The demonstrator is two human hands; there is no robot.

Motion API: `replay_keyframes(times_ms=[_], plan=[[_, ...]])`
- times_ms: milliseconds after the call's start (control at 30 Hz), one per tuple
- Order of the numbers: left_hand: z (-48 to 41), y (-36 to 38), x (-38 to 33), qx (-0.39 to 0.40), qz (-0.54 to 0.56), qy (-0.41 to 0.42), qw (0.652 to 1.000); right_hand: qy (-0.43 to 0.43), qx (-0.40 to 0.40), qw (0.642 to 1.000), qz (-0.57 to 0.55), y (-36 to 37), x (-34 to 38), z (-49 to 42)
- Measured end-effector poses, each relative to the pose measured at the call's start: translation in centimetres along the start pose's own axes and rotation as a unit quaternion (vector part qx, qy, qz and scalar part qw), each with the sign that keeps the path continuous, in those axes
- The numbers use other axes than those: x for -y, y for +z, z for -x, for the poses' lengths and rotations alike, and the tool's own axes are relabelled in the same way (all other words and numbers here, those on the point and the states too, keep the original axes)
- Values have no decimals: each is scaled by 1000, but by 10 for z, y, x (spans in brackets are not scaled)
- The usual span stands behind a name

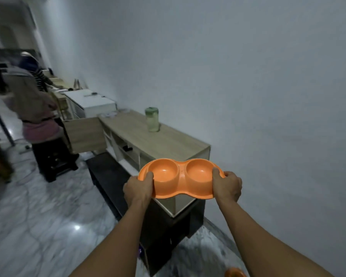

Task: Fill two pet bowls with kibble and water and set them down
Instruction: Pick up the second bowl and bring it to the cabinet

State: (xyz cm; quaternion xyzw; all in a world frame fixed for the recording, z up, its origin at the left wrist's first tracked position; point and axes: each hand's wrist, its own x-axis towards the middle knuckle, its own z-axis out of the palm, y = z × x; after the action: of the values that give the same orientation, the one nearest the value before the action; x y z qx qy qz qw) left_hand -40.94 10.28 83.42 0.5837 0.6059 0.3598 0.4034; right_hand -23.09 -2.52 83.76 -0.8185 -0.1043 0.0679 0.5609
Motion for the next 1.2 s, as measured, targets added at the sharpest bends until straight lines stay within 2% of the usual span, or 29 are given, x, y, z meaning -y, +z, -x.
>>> replay_keyframes(times_ms=[367, 567, 867, 1200], plan=[[-104, -179, 70, -80, 7, -19, 997, -32, 69, 997, -8, 170, 65, 124], [-156, -239, 95, -111, 4, -30, 993, -35, 109, 993, -10, 241, 92, 164], [-262, -247, 94, -115, 12, -37, 993, -63, 120, 991, -9, 346, 130, 138], [-450, -212, 32, -126, 19, -37, 991, -75, 131, 988, -27, 498, 215, 28]])
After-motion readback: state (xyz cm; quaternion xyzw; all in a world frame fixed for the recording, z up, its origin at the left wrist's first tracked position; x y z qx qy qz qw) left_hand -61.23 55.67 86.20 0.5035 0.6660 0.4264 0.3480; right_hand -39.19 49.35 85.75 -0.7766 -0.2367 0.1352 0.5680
